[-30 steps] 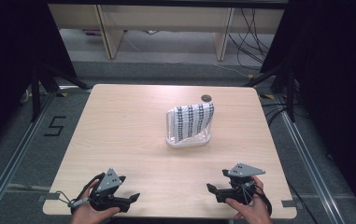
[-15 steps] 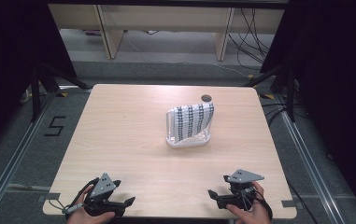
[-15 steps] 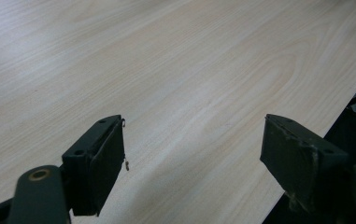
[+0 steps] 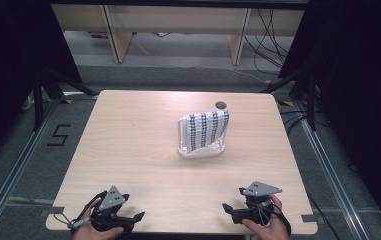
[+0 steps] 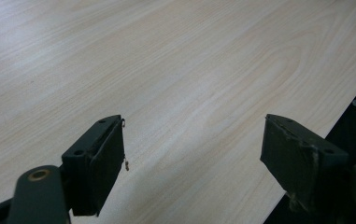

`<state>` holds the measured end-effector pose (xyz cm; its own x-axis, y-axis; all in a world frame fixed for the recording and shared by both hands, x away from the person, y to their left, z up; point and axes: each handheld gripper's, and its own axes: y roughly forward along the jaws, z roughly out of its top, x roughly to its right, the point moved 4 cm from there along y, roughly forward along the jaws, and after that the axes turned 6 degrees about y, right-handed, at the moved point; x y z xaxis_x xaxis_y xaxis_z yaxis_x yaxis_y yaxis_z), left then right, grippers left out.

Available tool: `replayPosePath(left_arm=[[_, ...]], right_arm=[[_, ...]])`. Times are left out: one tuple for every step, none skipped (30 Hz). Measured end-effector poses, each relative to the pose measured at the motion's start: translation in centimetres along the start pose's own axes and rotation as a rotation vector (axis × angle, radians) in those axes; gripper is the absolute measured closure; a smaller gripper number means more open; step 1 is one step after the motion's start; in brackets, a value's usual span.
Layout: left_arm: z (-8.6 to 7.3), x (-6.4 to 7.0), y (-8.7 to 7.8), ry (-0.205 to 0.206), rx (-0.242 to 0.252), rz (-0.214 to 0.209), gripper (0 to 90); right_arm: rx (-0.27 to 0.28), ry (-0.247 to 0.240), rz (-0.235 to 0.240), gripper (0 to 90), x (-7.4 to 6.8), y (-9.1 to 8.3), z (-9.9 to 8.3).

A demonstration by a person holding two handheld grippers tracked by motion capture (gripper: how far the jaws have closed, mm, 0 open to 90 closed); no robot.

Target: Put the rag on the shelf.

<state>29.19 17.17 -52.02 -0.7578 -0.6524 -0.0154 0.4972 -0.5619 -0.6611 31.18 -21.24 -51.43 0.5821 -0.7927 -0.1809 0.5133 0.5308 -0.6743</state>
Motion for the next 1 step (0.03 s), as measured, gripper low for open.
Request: replayPosePath(left_arm=[[-0.02,0.02,-0.02,-0.008,-0.004,0.005,20.9]], right_arm=[[-0.003,-0.009,-0.001,19.0,0.13,-0.01,0.02]])
